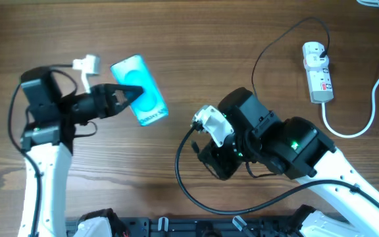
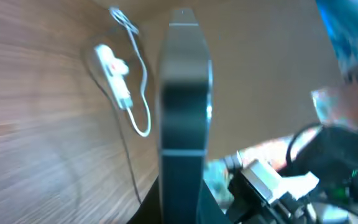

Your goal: Plug charger to phone and switch on socket

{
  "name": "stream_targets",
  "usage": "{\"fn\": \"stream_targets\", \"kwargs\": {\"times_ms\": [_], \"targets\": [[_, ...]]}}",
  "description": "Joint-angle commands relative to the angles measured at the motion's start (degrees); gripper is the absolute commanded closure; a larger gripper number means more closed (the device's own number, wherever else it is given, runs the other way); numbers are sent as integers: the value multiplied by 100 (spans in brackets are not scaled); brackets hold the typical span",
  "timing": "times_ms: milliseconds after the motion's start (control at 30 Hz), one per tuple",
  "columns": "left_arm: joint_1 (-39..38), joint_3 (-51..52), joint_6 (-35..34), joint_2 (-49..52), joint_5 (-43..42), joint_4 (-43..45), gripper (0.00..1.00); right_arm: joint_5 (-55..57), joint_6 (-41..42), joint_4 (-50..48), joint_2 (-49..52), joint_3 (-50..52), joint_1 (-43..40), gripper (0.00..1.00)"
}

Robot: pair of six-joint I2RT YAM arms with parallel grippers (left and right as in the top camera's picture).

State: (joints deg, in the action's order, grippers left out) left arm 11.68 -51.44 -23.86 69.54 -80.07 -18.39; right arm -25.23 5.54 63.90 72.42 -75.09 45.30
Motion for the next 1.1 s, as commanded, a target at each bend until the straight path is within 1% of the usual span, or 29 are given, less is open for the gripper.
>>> {"fn": "stream_targets", "kwargs": {"times_ms": [0,67,100,133,167,200,233,400,567,633,700,767,800,833,867,900,967,1000,1067], "targets": [[-612,-74,109,-52,-284,413,96,-411,66,-90,2,-33,11,95],[-879,-74,92,-52,81,409,96,-616,114,-317,164,-33,11,95],[-973,-74,52,-52,225,409,96,-616,332,-468,297,-33,11,96],[-1056,-74,-321,-52,715,409,96,-614,551,-649,474,-33,13,95],[-1108,-74,-542,-55,1025,409,96,-553,671,-688,564,-33,13,95],[-1154,-74,-695,-52,1250,409,96,-208,861,-686,667,-33,13,95],[-1200,-74,-706,-55,1362,409,96,11,977,-706,704,-33,15,95],[-1233,-74,-662,-52,1375,409,96,461,1266,-931,732,-33,15,96],[-1233,-74,-638,-55,1375,409,96,487,1259,-1117,789,-33,15,96],[-1215,-74,-490,-55,1379,411,96,498,1215,-1104,789,-33,15,96],[-1069,-74,-487,-55,1381,409,96,863,1167,-1067,796,-33,15,96],[-507,-74,-490,-55,1377,407,96,1410,1073,-1104,802,-33,15,95],[-122,-74,-492,-55,1370,380,96,1891,988,-1211,872,-33,15,86],[184,-74,-492,-55,1351,260,96,1941,785,-1370,994,-33,15,76],[433,-74,-487,-55,1351,28,96,1950,634,-1665,1290,-33,15,63],[551,-74,-485,-55,1353,-79,96,1952,490,-1950,1624,-33,15,58],[621,-74,-483,-55,1353,-192,96,2229,474,-2483,2378,-33,-4,43],[621,-74,-302,-55,1355,-203,96,2247,476,-2675,2806,-33,-57,39],[623,-74,-199,-55,1355,-201,96,2245,435,-2868,3405,-33,-114,36]]}}
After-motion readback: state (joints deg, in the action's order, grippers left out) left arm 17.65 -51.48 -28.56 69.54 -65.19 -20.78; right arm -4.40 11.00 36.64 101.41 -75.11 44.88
